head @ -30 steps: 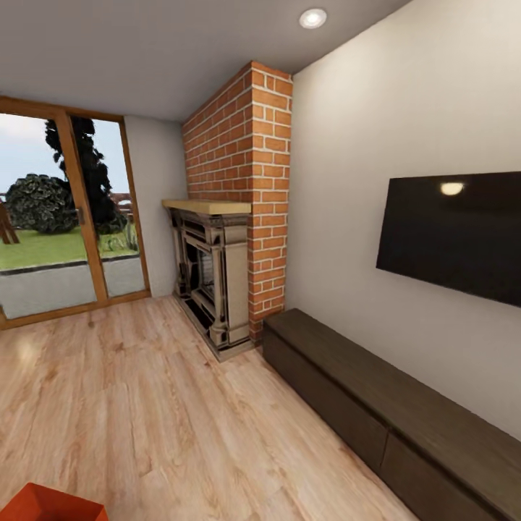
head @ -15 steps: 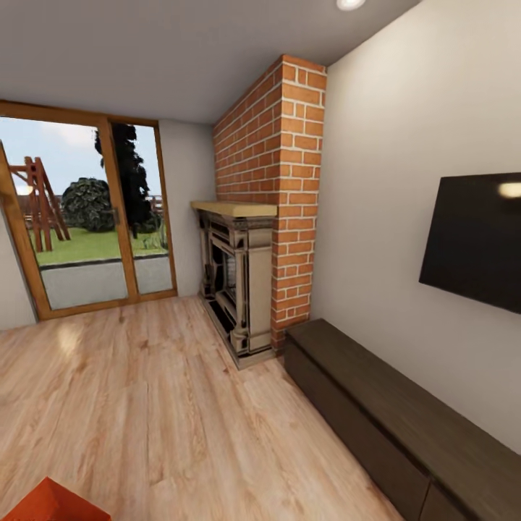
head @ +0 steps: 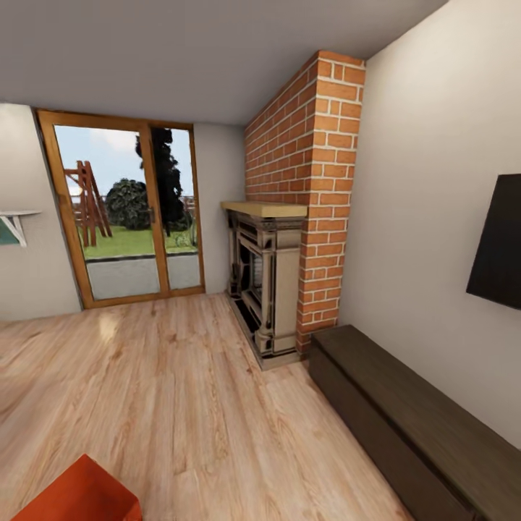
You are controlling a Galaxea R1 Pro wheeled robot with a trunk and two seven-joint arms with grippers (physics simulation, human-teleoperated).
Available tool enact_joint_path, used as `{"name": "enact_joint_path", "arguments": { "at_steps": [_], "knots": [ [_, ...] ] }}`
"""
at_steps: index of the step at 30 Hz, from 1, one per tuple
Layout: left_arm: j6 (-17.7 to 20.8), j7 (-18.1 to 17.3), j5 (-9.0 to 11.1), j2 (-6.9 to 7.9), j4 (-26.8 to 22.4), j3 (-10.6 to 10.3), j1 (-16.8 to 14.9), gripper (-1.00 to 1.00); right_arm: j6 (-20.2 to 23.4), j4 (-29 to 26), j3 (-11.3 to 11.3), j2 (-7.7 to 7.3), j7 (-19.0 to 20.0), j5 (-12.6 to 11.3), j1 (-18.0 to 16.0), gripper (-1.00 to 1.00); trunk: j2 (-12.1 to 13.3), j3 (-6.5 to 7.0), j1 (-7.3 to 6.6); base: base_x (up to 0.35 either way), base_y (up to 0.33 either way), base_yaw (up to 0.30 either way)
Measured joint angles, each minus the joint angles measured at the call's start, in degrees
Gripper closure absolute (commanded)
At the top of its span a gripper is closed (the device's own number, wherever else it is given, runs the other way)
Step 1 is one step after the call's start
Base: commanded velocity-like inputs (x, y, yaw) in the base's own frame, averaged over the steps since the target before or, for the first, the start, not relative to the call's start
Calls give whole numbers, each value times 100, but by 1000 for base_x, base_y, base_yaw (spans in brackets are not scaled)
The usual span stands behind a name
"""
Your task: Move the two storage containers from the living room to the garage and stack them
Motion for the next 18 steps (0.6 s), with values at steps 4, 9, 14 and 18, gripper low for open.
{"name": "enact_joint_path", "arguments": {
  "at_steps": [4, 9, 14, 18],
  "knots": [
    [0, 2, 1, 0, 0, 3, 0, -100, 5, 0, 5, -6, -6, -3, 0, -100, 1, 0, 0, 0, 0, 268],
    [-6, 8, 1, 0, -8, 7, 0, -100, 5, 0, 4, -15, -24, 8, 0, -100, 0, 0, 0, 0, 0, 269],
    [-7, 9, 1, 0, -9, 12, 0, -100, 6, 0, -6, -17, -26, 6, 0, -100, 0, 0, 0, 0, 0, 269],
    [-8, 9, 1, 0, -9, 16, 0, -100, 6, 0, -23, -8, -27, -13, 0, -100, 0, 0, 0, 0, 0, 269]
  ]
}}
